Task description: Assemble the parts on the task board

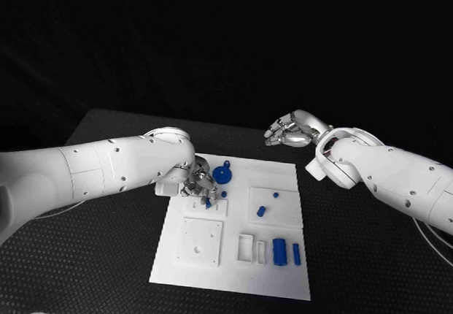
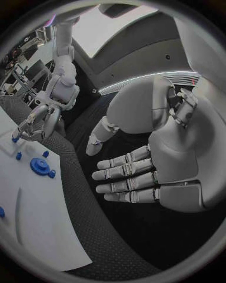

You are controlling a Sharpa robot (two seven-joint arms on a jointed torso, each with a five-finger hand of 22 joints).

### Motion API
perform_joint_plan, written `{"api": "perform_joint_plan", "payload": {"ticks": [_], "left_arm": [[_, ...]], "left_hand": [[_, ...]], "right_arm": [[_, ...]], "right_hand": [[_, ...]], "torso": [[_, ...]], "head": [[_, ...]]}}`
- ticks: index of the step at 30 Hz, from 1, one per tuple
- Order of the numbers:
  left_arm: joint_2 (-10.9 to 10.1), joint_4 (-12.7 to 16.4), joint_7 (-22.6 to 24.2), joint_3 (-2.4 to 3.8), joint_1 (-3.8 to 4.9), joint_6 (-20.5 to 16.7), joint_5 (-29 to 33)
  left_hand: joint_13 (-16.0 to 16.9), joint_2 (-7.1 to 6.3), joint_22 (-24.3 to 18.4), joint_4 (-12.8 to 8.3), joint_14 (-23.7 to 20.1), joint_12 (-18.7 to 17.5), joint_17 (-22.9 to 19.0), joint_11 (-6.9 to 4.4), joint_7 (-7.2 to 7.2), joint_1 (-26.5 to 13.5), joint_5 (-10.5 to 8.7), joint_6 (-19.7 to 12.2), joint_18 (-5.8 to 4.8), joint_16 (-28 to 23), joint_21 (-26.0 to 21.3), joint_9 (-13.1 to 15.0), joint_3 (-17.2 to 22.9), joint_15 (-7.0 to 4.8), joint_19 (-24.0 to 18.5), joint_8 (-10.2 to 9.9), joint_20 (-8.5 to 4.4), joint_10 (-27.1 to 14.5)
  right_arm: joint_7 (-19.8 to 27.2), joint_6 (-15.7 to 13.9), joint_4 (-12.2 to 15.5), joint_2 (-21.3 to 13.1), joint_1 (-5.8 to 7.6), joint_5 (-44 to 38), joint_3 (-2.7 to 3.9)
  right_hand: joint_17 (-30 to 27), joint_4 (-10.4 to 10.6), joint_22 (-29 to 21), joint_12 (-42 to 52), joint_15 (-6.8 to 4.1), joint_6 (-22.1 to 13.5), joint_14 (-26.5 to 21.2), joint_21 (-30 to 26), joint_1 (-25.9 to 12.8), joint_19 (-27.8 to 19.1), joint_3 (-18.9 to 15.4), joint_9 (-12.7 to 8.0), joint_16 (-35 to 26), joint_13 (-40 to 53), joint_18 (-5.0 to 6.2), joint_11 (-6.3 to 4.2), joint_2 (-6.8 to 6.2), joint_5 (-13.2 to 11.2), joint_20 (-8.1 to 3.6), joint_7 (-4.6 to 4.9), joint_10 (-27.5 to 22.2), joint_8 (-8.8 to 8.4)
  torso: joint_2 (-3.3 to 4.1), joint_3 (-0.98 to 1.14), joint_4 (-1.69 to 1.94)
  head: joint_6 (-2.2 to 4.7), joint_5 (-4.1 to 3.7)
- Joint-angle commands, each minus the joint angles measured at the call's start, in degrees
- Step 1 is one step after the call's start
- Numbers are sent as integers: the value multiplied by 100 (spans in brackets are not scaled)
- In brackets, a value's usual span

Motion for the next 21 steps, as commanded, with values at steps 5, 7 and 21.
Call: {"api": "perform_joint_plan", "payload": {"ticks": [5,7,21], "left_arm": [[15,-4,81,3,-26,39,55],[15,-2,82,3,-28,45,55],[3,-22,84,3,-31,78,82]], "left_hand": [[-10,49,23,222,196,17,-9,-47,-316,1,-25,495,58,-39,32,-8,948,-231,22,-13,-643,-51],[-11,48,23,222,196,17,-10,-47,-316,2,-26,495,58,-39,32,-8,948,-231,22,-13,-643,-52],[-16,40,23,222,195,15,-12,-47,-315,10,-37,490,59,-42,32,-9,952,-232,21,-11,-644,-51]], "right_arm": [[28,67,3,2,0,-47,2],[29,69,2,2,0,-47,2],[30,70,4,3,0,-47,2]], "right_hand": [[5,10,9,26,2,-29,-33,-25,26,-43,22,-6,-24,-8,-89,11,-4,32,-14,10,-34,-6],[5,10,9,26,2,-29,-33,-25,27,-43,22,-6,-23,-8,-89,11,-3,32,-14,10,-34,-6],[6,10,11,26,2,-30,-34,-25,26,-45,22,-6,-24,-8,-90,11,-4,34,-13,10,-34,-6]], "torso": [[5,0,-8],[1,1,-5],[3,3,-2]], "head": [[-15,3],[-15,0],[-7,-3]]}}
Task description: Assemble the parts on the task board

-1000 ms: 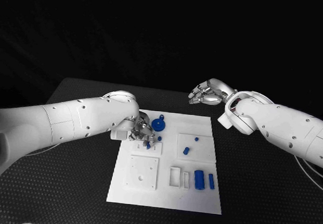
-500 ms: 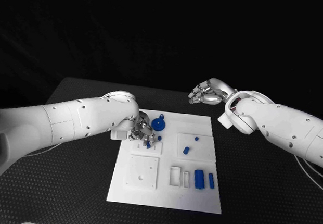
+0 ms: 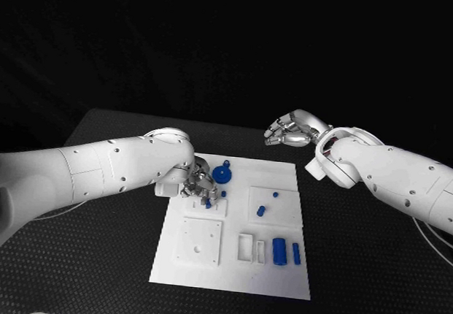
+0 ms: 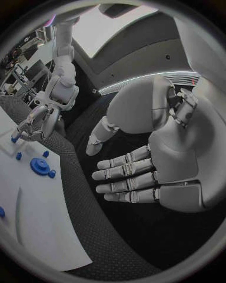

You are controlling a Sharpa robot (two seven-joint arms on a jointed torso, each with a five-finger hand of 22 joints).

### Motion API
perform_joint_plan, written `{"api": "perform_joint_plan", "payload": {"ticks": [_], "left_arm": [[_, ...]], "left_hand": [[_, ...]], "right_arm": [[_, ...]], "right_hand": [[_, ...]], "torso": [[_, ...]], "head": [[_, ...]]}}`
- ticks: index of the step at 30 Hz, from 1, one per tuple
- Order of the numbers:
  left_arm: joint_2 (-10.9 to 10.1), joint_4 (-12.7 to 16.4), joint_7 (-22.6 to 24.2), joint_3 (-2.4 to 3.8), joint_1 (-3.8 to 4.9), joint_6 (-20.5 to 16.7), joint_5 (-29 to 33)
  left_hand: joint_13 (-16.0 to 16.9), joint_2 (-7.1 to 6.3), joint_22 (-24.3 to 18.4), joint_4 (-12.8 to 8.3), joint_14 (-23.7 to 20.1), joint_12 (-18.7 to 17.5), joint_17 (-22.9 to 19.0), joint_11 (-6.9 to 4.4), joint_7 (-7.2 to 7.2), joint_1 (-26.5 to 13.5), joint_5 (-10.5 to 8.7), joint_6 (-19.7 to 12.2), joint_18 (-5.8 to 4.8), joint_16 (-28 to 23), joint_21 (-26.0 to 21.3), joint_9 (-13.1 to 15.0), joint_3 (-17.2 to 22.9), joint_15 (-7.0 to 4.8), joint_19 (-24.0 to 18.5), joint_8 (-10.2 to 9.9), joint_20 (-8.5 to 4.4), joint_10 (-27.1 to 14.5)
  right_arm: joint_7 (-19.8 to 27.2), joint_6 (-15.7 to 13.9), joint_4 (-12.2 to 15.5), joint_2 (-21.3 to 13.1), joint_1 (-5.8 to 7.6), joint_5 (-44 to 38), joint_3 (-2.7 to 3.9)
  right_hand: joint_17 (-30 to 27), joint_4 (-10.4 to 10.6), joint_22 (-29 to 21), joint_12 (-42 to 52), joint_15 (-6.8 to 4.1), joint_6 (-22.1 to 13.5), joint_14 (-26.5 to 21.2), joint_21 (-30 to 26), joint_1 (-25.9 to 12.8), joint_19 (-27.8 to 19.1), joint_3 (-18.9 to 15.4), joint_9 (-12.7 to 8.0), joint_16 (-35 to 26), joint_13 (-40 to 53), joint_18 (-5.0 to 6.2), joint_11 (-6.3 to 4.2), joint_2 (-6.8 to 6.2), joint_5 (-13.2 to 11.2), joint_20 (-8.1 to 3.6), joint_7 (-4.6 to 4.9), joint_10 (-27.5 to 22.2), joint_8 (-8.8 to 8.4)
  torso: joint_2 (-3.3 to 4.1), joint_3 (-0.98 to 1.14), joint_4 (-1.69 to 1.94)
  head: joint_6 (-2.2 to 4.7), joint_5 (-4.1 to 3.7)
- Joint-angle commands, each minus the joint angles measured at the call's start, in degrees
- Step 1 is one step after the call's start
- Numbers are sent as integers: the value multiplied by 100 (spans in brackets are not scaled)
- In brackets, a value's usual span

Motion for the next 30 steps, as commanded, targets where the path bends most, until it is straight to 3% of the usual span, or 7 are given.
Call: {"api": "perform_joint_plan", "payload": {"ticks": [1,30], "left_arm": [[0,1,50,-1,-7,66,41],[-30,-4,20,-1,-12,43,72]], "left_hand": [[-6,40,25,219,192,15,-7,-47,-297,11,27,471,60,-19,31,-6,949,-232,21,-23,-644,-51],[-19,29,23,228,192,11,-12,-48,-295,27,12,461,62,-23,31,-9,955,-234,22,-20,-645,-50]], "right_arm": [[31,67,8,0,0,-44,3],[27,82,12,-1,0,-45,3]], "right_hand": [[7,10,7,26,3,-30,-35,-25,26,-45,22,-6,-24,-8,-90,11,-4,34,-13,10,-34,-6],[8,9,11,26,3,-30,-38,-25,29,-48,24,-6,-26,-8,-91,11,-4,36,-13,10,-34,-5]], "torso": [[4,0,1],[1,-2,4]], "head": [[-3,6],[-12,41]]}}
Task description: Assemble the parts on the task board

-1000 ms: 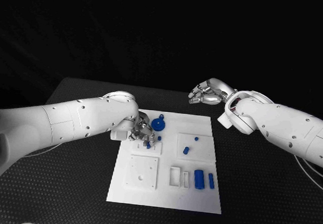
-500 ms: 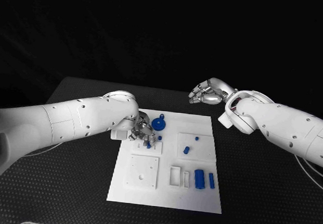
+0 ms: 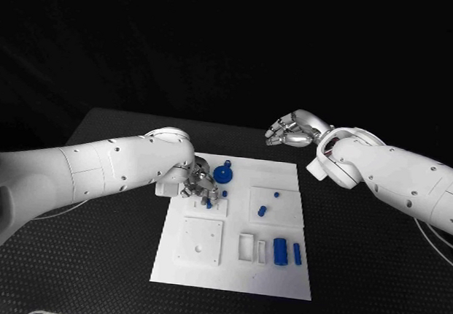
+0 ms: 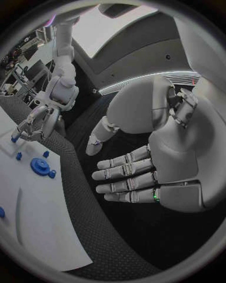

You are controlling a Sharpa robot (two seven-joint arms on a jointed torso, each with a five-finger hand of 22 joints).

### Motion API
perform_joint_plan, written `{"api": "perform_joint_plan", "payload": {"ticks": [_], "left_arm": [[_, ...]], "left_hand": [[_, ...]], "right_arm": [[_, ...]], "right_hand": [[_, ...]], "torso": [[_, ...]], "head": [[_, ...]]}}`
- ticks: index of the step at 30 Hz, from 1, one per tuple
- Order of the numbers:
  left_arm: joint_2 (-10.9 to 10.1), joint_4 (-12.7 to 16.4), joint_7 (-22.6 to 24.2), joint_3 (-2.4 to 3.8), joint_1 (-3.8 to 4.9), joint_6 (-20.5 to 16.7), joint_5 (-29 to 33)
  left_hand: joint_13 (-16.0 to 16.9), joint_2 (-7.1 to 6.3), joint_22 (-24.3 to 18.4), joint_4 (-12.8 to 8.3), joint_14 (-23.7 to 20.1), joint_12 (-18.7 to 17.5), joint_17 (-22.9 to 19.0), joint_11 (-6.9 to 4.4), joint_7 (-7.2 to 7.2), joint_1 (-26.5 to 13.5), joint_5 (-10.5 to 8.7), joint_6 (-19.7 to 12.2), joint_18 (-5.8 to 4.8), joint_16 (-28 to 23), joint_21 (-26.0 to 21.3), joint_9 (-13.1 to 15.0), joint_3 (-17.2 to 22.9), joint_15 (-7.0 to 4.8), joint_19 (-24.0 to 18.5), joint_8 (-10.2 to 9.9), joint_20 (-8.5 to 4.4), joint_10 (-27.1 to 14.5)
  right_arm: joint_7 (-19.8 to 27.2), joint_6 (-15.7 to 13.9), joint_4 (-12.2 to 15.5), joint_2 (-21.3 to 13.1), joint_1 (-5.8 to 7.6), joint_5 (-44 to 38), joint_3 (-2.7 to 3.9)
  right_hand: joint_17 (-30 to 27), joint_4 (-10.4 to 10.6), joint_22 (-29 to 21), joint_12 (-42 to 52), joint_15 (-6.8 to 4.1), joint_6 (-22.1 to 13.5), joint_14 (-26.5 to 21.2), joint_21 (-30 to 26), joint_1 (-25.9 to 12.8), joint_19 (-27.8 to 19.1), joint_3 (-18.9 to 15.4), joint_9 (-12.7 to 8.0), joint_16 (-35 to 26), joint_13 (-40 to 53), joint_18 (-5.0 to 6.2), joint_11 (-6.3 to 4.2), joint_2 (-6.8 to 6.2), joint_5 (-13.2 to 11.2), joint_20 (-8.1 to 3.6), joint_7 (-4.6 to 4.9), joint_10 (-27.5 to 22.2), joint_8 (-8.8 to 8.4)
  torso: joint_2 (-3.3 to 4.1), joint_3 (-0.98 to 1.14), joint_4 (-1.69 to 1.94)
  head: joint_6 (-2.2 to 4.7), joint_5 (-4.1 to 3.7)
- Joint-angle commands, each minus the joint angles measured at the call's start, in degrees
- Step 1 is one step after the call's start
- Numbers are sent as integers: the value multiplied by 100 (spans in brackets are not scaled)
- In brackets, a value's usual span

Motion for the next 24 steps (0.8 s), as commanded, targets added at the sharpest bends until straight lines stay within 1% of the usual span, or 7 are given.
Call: {"api": "perform_joint_plan", "payload": {"ticks": [1,11,16,24], "left_arm": [[-4,-6,16,-1,-9,1,-17],[-16,2,23,-1,-11,23,-14],[-19,-12,25,-1,-11,20,-14],[-21,8,30,-1,-13,63,3]], "left_hand": [[-8,29,25,217,185,11,-8,-48,-295,28,11,458,64,-24,31,-6,943,-206,22,-30,-645,-50],[-11,28,24,219,185,10,-9,-49,-295,34,7,455,65,-25,31,-6,946,-207,23,-29,-647,-50],[-13,27,24,220,185,9,-10,-49,-294,37,5,454,65,-26,31,-7,947,-208,24,-28,-647,-50],[-17,23,23,222,185,8,-11,-49,-294,42,1,451,66,-28,31,-8,947,-209,25,-27,-648,-50]], "right_arm": [[27,72,10,-2,0,-44,3],[25,74,7,-4,0,-47,3],[26,73,11,0,0,-48,3],[25,75,10,1,0,-48,3]], "right_hand": [[9,9,7,26,4,-30,-39,-25,29,-28,24,-6,-26,-8,-90,11,-4,36,7,10,-34,-5],[9,9,8,26,5,-29,-39,-25,29,-29,24,-6,-26,-8,-91,11,-5,36,8,9,-34,-5],[9,9,9,26,5,-29,-39,-25,30,-29,24,-6,-26,-8,-91,11,-5,36,8,9,-34,-4],[9,9,10,27,5,-29,-40,-25,29,-30,24,-5,-27,-7,-91,10,-4,36,8,9,-33,-4]], "torso": [[1,1,1],[1,2,-5],[2,2,-1],[1,1,-3]], "head": [[-11,7],[-30,15],[-20,21],[-26,16]]}}
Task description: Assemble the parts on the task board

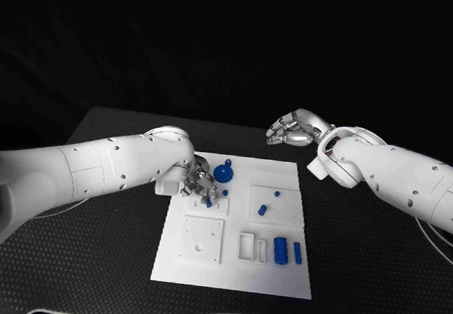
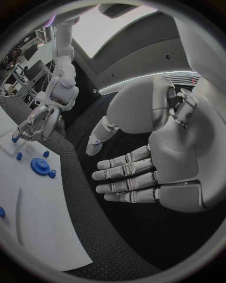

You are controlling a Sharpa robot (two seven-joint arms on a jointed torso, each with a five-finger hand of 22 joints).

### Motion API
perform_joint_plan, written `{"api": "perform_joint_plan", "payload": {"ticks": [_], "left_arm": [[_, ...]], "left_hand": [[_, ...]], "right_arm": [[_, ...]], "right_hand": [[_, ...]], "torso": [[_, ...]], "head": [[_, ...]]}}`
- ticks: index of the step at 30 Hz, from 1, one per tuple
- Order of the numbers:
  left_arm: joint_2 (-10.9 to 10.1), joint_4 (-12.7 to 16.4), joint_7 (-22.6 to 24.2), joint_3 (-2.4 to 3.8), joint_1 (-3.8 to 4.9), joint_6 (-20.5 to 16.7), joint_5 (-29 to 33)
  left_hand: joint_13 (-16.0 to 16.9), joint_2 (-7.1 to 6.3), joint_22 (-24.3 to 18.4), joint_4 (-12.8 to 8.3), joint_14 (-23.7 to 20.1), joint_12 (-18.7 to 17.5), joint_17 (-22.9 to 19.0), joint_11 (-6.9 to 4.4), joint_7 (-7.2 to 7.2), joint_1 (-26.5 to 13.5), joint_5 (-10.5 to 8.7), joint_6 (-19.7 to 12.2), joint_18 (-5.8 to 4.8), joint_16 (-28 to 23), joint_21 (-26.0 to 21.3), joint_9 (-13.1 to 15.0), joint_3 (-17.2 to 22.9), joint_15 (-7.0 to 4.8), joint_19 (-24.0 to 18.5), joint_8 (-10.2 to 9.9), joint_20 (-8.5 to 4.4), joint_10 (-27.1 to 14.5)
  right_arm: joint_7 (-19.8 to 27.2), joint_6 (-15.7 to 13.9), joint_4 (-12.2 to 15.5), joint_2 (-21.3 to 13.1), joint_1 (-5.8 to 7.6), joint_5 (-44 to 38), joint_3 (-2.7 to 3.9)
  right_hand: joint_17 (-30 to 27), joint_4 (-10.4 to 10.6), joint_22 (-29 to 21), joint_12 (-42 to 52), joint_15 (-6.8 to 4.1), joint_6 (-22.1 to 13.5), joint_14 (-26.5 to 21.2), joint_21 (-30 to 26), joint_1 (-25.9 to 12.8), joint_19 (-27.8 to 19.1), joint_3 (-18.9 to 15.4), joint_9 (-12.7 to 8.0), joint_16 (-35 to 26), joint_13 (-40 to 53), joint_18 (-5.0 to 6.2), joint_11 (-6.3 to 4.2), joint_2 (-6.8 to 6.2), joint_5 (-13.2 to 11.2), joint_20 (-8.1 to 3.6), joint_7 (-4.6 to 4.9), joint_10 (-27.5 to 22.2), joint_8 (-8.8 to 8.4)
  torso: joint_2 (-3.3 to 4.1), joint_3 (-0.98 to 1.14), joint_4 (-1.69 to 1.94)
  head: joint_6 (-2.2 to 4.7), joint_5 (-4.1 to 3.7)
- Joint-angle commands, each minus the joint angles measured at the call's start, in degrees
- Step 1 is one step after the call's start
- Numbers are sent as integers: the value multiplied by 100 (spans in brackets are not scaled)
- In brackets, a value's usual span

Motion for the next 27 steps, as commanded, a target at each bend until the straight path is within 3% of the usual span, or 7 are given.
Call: {"api": "perform_joint_plan", "payload": {"ticks": [1,12,27], "left_arm": [[-1,12,21,-4,-11,69,6],[9,-14,2,-4,-73,31,6],[-28,7,-6,-4,-77,106,-12]], "left_hand": [[-7,23,19,223,178,8,-6,-49,-285,42,21,423,66,-28,31,-10,947,-207,25,-15,-648,-50],[-14,24,17,233,176,3,-10,-48,-283,49,3,415,66,-33,30,-13,946,-209,26,-15,-648,-52],[-21,18,16,233,175,0,-13,-47,-282,61,-9,408,68,-37,30,-15,949,-211,27,-15,-650,-52]], "right_arm": [[26,69,6,5,0,-45,3],[26,65,18,0,0,-46,3],[28,66,25,-6,0,-46,3]], "right_hand": [[10,9,6,27,6,-29,-41,-25,30,-30,24,-5,-27,-7,-91,10,-4,36,8,9,-32,-4],[11,10,7,27,6,-29,-41,-24,29,-30,23,-5,-27,-7,-91,10,-4,35,8,8,-32,-4],[11,10,9,27,6,-28,-42,-24,29,-31,24,-5,-27,-7,-91,10,-2,35,8,8,-31,-3]], "torso": [[-1,-1,-3],[5,-1,-8],[-2,1,-1]], "head": [[-7,1],[-6,-6],[-15,-4]]}}
